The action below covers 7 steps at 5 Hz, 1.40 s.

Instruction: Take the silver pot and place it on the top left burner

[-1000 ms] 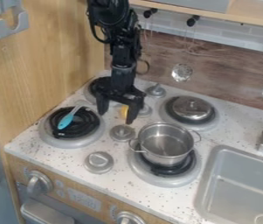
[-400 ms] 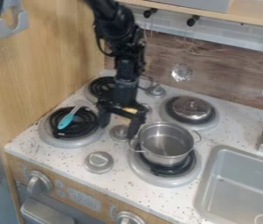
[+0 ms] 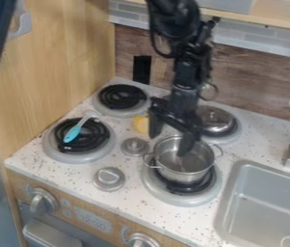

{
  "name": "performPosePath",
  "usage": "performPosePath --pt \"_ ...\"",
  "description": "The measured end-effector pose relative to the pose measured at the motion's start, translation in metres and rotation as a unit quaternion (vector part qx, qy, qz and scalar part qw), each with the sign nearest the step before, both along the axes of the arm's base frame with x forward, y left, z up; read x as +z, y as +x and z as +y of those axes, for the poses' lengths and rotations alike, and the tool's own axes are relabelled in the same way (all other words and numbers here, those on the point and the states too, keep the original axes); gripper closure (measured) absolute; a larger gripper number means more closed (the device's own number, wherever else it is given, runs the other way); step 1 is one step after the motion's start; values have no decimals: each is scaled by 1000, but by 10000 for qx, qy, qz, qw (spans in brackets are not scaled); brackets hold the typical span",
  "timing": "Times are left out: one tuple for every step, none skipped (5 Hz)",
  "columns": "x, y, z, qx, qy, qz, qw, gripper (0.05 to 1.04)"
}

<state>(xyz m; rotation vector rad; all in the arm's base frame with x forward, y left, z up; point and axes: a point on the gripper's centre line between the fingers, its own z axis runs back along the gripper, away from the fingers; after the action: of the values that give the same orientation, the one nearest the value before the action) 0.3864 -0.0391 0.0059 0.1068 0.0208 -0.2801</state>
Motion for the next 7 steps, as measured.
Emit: performPosePath --pt "1 -2 -26 -504 -44 -26 9987 85" --pt "-4 -4 -50 -911 -98 25 9958 85" --pt "-8 -6 -58 -994 -228 89 9947 85" --pt "-33 -9 -62 -990 -311 514 9933 85" --pt "-42 -6 -65 -1016 -339 677 9919 140" --pt "-44 -4 -64 -1010 -344 654 9921 445" --pt "-44 -5 -64 -1010 -345 608 9924 721"
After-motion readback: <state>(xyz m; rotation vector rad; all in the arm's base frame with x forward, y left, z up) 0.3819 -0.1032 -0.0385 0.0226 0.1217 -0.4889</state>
